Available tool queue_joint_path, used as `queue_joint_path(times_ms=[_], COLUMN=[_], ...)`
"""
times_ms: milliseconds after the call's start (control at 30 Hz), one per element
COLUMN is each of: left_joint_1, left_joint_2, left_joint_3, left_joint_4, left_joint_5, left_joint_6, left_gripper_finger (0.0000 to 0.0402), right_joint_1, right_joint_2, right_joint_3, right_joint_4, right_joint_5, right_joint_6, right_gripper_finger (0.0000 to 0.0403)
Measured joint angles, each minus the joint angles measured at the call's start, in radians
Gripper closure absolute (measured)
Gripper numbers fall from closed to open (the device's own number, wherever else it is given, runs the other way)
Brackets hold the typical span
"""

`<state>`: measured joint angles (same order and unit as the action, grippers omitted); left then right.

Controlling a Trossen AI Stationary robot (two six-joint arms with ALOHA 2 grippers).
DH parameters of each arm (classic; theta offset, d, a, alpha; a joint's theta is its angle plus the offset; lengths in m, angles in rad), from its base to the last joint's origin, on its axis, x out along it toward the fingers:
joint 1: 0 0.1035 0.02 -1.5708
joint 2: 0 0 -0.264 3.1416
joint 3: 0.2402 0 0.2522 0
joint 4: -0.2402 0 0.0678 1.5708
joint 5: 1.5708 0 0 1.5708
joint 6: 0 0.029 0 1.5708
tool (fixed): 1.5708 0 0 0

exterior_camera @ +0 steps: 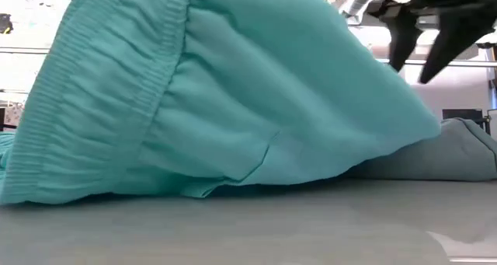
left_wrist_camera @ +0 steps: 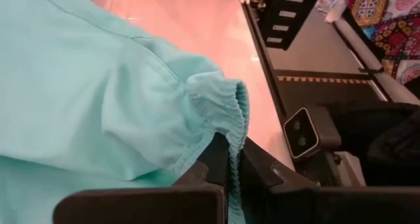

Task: Fold Laundry from Bin
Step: Fold the light blue shorts

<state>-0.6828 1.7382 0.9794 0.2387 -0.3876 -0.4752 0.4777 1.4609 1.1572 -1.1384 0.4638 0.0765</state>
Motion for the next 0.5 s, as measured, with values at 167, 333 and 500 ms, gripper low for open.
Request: queue_joint_path(times_ms=[167,333,500], left_joint_1=[-0.013,-0.024,-0.031], left_joint_2=[0.0,0.0,0.0], left_joint_3=[0.0,0.0,0.0], left_joint_4=[-0.002,-0.005,-0.006], left_joint_5=[-0.013,-0.019,-0.039], left_joint_6=[-0.024,-0.034,-0.034], left_gripper_finger=[0.0401,0.0401,0.0401], right_joint_1=[-0.081,-0.102,-0.102], right_joint_2=[0.0,0.0,0.0], right_joint_3=[-0.001,-0.002,-0.062], right_joint_4=[-0.005,-0.011,-0.002], right_joint_5=[-0.091,-0.156,-0.191], right_joint_6=[-0.089,-0.207,-0.27], right_gripper_finger=[0.0159,0.0159,0.0159])
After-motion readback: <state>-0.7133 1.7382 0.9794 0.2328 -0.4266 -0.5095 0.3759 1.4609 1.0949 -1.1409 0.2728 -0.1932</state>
